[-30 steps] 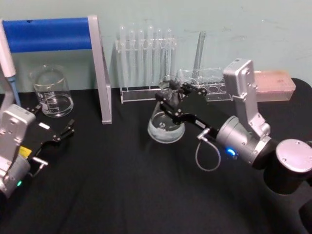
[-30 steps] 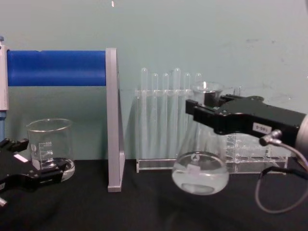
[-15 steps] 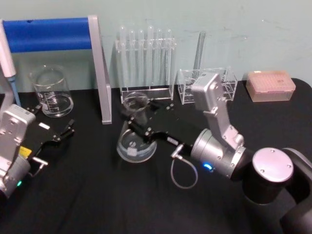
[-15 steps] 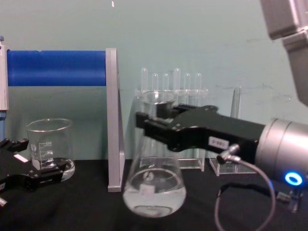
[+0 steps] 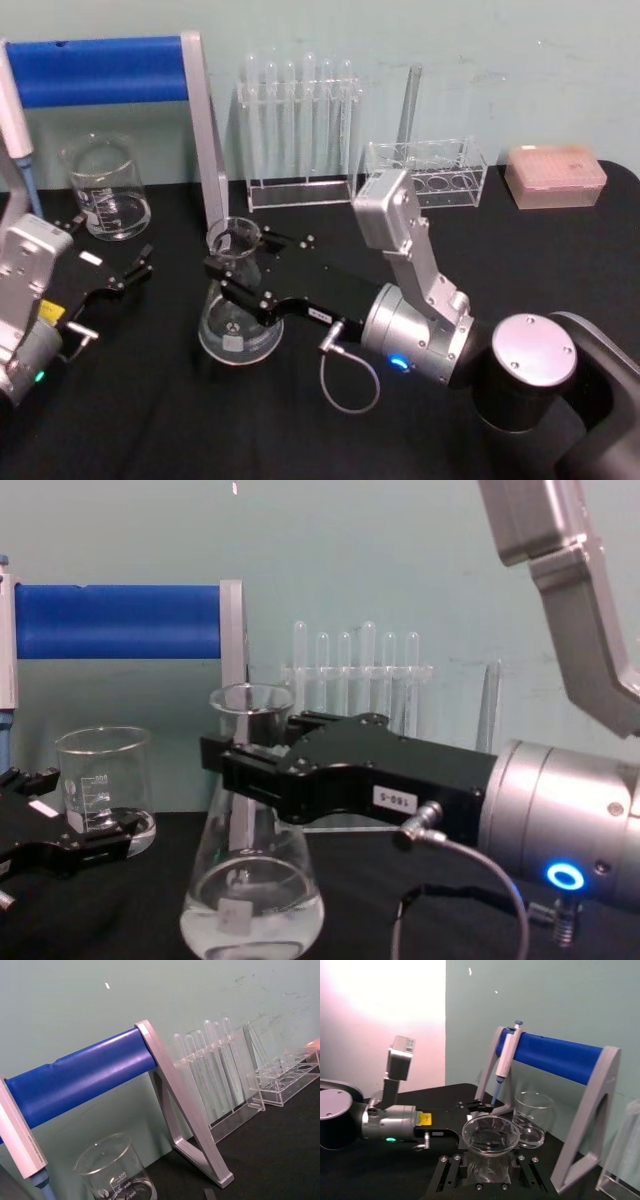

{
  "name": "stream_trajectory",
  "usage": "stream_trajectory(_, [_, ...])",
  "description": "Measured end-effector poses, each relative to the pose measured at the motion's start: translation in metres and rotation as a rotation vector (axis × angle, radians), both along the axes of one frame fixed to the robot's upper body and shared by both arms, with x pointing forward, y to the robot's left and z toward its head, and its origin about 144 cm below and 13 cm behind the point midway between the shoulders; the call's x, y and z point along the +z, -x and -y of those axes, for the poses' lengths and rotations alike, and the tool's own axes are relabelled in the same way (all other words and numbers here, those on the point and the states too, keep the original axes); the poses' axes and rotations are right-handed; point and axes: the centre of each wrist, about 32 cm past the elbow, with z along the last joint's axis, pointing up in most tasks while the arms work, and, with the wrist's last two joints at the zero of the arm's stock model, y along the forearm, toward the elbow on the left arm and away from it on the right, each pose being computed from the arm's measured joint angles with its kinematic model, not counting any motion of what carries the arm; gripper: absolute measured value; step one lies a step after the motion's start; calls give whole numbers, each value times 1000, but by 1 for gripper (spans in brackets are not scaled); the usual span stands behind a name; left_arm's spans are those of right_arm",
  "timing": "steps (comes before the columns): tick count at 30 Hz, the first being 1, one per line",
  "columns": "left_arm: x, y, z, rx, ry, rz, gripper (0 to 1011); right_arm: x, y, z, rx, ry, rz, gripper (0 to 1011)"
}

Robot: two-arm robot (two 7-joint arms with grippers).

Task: Grasp the erlenmeyer flask with one hand, shake it three times, then place it back.

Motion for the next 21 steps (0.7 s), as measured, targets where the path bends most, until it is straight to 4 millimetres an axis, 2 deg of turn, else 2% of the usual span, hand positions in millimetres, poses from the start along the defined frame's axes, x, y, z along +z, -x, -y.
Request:
stream_trajectory(9, [0,0,0,0,0,0,1001,1,0,-3,12,-2,1,449])
stream_trajectory(21, [0,0,0,0,0,0,1001,-1,-16,21,-157,2,10,449])
